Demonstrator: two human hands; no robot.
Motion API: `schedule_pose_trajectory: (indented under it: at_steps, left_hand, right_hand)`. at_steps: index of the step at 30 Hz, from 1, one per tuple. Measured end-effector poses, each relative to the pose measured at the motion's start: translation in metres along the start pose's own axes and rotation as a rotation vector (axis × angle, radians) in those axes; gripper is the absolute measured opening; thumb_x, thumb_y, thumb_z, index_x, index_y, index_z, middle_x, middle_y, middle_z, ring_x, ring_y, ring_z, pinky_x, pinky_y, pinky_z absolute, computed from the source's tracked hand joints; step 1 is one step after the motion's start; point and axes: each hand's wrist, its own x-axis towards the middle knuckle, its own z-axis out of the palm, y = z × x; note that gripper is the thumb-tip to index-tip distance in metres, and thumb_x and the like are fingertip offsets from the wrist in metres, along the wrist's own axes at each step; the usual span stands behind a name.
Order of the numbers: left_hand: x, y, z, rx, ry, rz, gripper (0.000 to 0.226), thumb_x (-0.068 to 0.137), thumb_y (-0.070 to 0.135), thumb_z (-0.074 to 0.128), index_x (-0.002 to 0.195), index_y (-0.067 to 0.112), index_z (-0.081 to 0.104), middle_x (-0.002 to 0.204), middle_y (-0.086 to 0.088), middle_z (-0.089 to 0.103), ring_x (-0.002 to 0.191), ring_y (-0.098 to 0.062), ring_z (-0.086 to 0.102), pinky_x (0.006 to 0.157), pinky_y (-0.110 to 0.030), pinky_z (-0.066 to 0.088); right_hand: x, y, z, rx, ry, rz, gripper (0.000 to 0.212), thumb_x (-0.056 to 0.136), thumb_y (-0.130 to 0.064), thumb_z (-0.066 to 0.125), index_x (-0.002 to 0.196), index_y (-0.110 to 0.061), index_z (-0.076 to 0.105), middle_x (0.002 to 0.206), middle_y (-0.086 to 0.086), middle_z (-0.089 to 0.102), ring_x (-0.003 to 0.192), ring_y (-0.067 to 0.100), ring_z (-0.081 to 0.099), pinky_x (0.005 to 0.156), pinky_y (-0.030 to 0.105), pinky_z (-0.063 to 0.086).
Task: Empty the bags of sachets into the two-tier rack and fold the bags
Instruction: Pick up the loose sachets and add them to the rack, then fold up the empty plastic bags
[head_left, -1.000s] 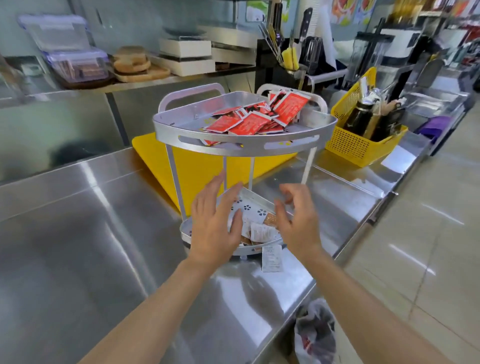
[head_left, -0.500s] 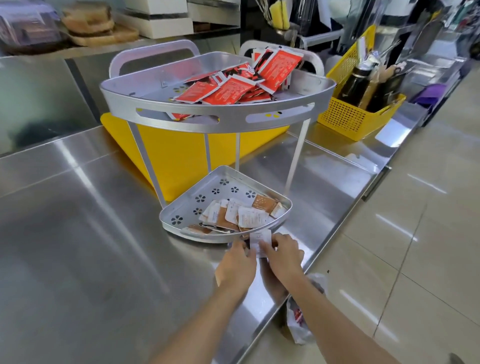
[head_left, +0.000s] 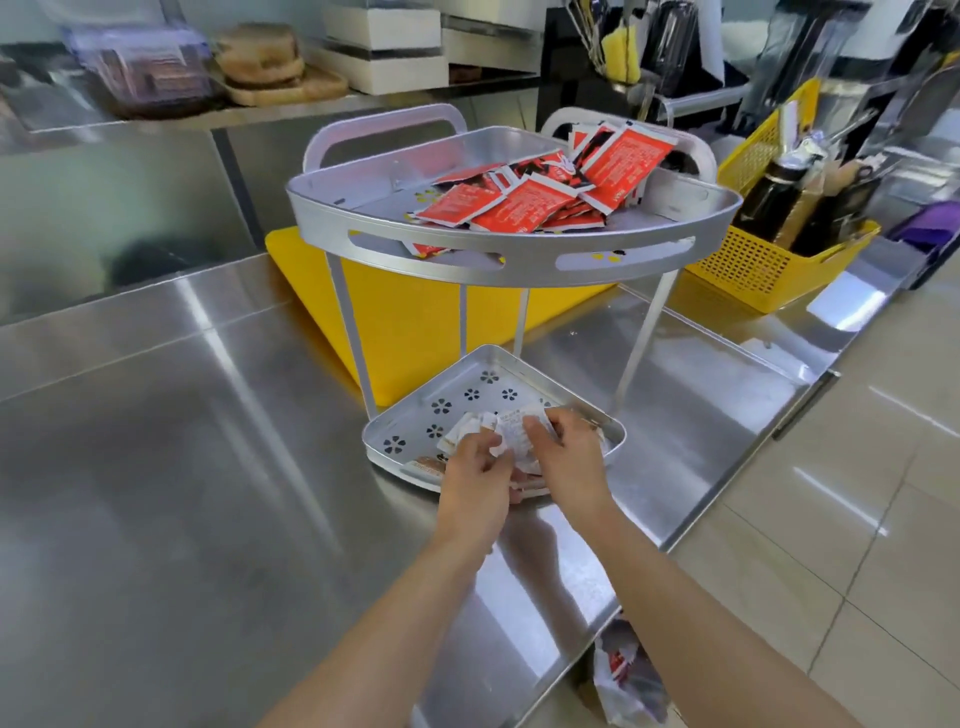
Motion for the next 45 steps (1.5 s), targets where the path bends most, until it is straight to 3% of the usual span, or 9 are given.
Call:
schedule_pose_trajectory:
  at_steps: [5,11,14,20,28,33,37,41,45]
  left_hand:
    - [0.002,0.001,-0.046,0.083,0.069,-0.011,0.022,0.087,0.023,0.052,0.109,0.025,0.050,0.092,-0.004,0.068,0.058,-0.014,0.062,0.052,-0.023,0.043]
    - [-0.017,-0.006,-0.117,0.313,0.241,0.080,0.014,0.086,0.031,0.053,0.099,0.028,0.058,0.093,0.004,0.069,0.083,-0.014,0.063,0.070,-0.024,0.050]
    - [-0.036,-0.009,-0.162,0.436,0.360,0.095,0.018,0.085,0.036,0.055,0.100,0.028,0.060,0.091,0.011,0.065,0.087,-0.015,0.063,0.080,-0.029,0.051]
    - [-0.092,-0.034,-0.270,0.501,0.667,0.014,0.017,0.085,0.035,0.057,0.096,0.023,0.062,0.084,0.013,0.065,0.089,-0.017,0.065,0.078,-0.028,0.048]
    - [-0.197,-0.092,-0.392,0.815,1.026,-0.159,0.035,0.085,0.031,0.059,0.117,0.017,0.057,0.122,-0.010,0.058,0.114,-0.033,0.052,0.096,-0.042,0.039]
    - [-0.245,-0.130,-0.434,0.908,0.981,-0.500,0.069,0.088,0.058,0.039,0.146,0.029,0.016,0.158,-0.006,0.008,0.145,-0.027,0.004,0.115,-0.049,0.002]
    - [-0.266,-0.156,-0.438,0.762,0.856,-0.674,0.075,0.084,0.070,0.027,0.145,0.038,-0.003,0.158,-0.004,-0.012,0.145,-0.028,-0.011,0.109,-0.062,-0.009]
    - [-0.268,-0.172,-0.429,0.813,0.805,-0.748,0.079,0.081,0.075,0.016,0.145,0.036,-0.008,0.158,-0.006,-0.013,0.144,-0.029,-0.013,0.109,-0.067,-0.007]
    - [-0.262,-0.170,-0.427,0.817,0.800,-0.752,0.080,0.080,0.076,0.019,0.146,0.036,-0.006,0.158,-0.006,-0.012,0.144,-0.029,-0.012,0.108,-0.068,-0.007]
  right_hand:
    - [0.010,-0.004,0.016,-0.498,0.055,-0.033,0.042,0.086,-0.031,0.056,0.120,-0.007,0.050,0.122,0.017,0.054,0.111,0.032,0.050,0.095,0.040,0.038]
    - [-0.029,-0.042,0.058,-0.356,-0.210,-0.357,0.029,0.088,-0.029,0.052,0.114,-0.015,0.052,0.103,0.004,0.062,0.084,0.022,0.057,0.077,0.040,0.049]
    - [-0.057,-0.062,0.101,-0.388,-0.341,-0.587,0.037,0.087,-0.036,0.053,0.117,-0.013,0.054,0.109,0.008,0.064,0.097,0.026,0.059,0.080,0.038,0.046]
    - [-0.114,-0.079,0.189,-0.392,-0.633,-0.614,0.055,0.086,-0.042,0.054,0.133,-0.017,0.040,0.127,0.001,0.053,0.115,0.020,0.050,0.092,0.032,0.038]
    - [-0.200,-0.097,0.283,-0.416,-0.901,-0.402,0.066,0.082,-0.047,0.058,0.135,-0.014,0.037,0.134,0.009,0.049,0.119,0.023,0.051,0.099,0.036,0.041]
    - [-0.254,-0.108,0.320,-0.300,-1.111,-0.130,0.079,0.080,-0.046,0.061,0.142,-0.014,0.023,0.143,0.008,0.040,0.126,0.020,0.045,0.107,0.037,0.035]
    - [-0.288,-0.115,0.340,-0.210,-1.163,0.025,0.068,0.082,-0.036,0.063,0.135,-0.010,0.031,0.100,-0.014,0.054,0.089,-0.001,0.053,0.084,0.025,0.039]
    - [-0.308,-0.128,0.357,-0.221,-1.137,0.185,0.074,0.079,-0.027,0.068,0.135,-0.002,0.026,0.134,0.012,0.045,0.119,0.026,0.047,0.098,0.036,0.039]
    - [-0.316,-0.128,0.364,-0.155,-1.110,0.331,0.044,0.077,-0.015,0.070,0.112,0.002,0.049,0.084,0.006,0.055,0.065,0.015,0.050,0.059,0.026,0.042]
